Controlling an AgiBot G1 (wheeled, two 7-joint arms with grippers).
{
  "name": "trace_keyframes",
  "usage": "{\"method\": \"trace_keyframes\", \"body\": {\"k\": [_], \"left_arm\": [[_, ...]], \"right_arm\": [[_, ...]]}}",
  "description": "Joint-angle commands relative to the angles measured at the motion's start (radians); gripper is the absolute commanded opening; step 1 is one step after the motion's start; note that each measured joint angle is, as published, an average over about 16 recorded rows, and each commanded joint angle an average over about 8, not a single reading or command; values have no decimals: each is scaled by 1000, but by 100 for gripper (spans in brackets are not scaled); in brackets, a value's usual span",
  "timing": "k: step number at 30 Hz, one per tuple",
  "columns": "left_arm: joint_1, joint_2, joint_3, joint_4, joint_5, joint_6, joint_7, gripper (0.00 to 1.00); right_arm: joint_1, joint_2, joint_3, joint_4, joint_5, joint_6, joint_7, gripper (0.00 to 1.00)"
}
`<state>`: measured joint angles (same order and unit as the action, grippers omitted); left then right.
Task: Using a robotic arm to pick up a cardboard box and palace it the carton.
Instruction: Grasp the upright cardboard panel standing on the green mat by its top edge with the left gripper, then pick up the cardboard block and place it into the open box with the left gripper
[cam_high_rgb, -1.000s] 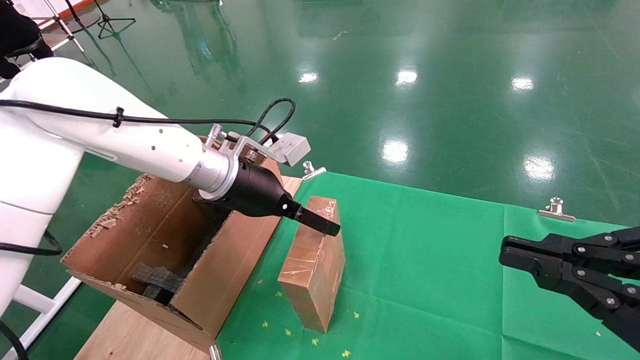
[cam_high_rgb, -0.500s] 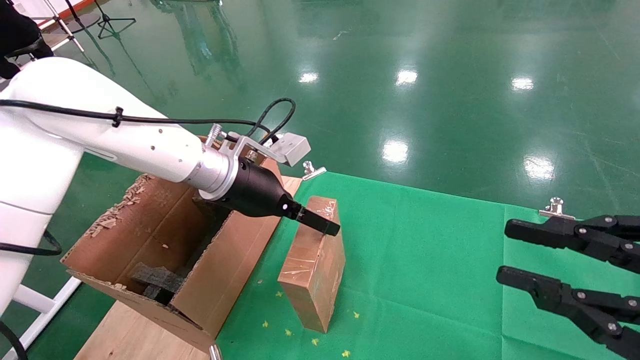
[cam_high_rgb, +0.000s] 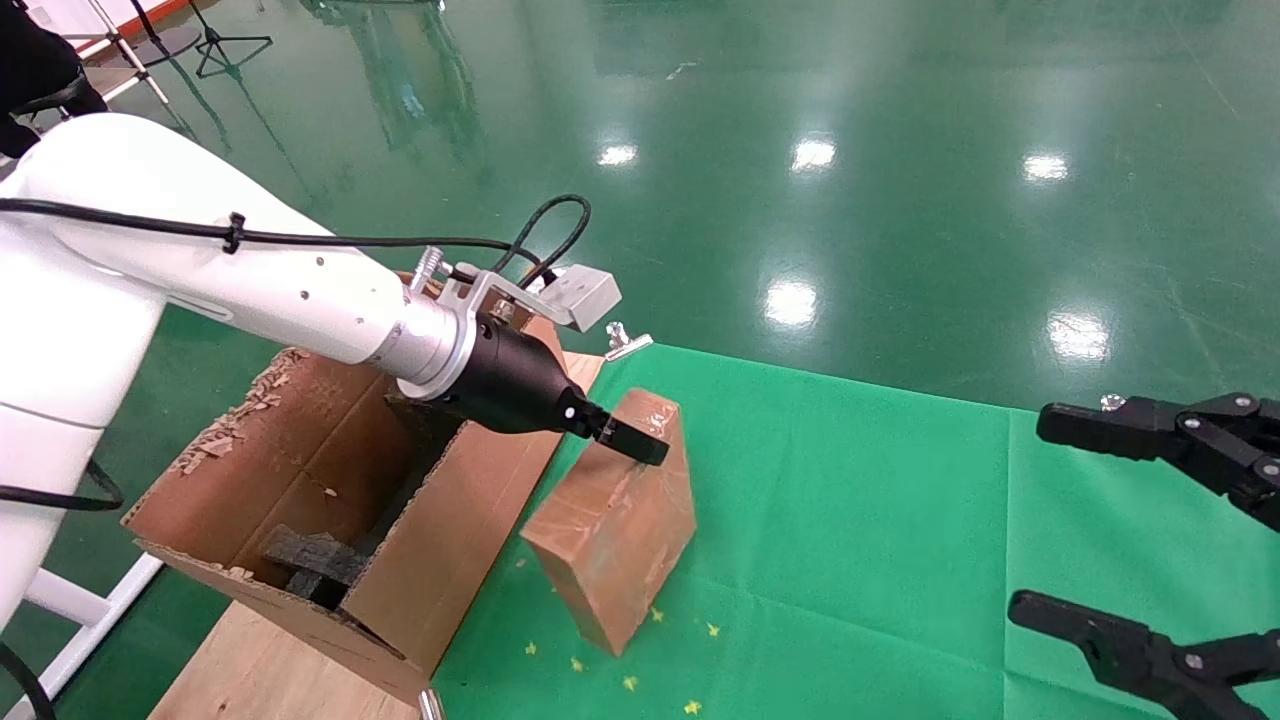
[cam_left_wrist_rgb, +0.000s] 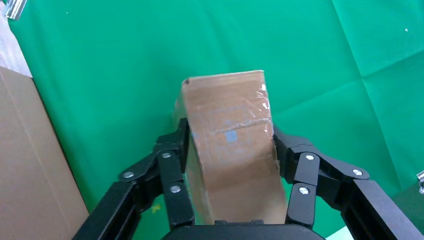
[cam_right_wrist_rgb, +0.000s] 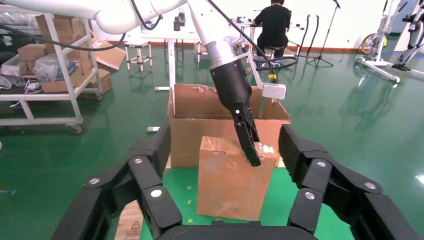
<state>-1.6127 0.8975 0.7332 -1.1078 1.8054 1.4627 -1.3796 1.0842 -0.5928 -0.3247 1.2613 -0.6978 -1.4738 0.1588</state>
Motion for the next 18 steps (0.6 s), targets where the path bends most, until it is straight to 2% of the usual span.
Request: {"method": "trace_keyframes", "body": {"k": [1,9,18], "left_arm": [[0,0,0,0,0,0,-1,0],[-18,-34,-21,-22,-30,13,33,0],[-140,-206,-131,-71,-115,34,171,0]], "right_arm": [[0,0,0,0,0,0,0,100],[0,0,0,0,0,0,0,100],[0,0,0,0,0,0,0,100]]}}
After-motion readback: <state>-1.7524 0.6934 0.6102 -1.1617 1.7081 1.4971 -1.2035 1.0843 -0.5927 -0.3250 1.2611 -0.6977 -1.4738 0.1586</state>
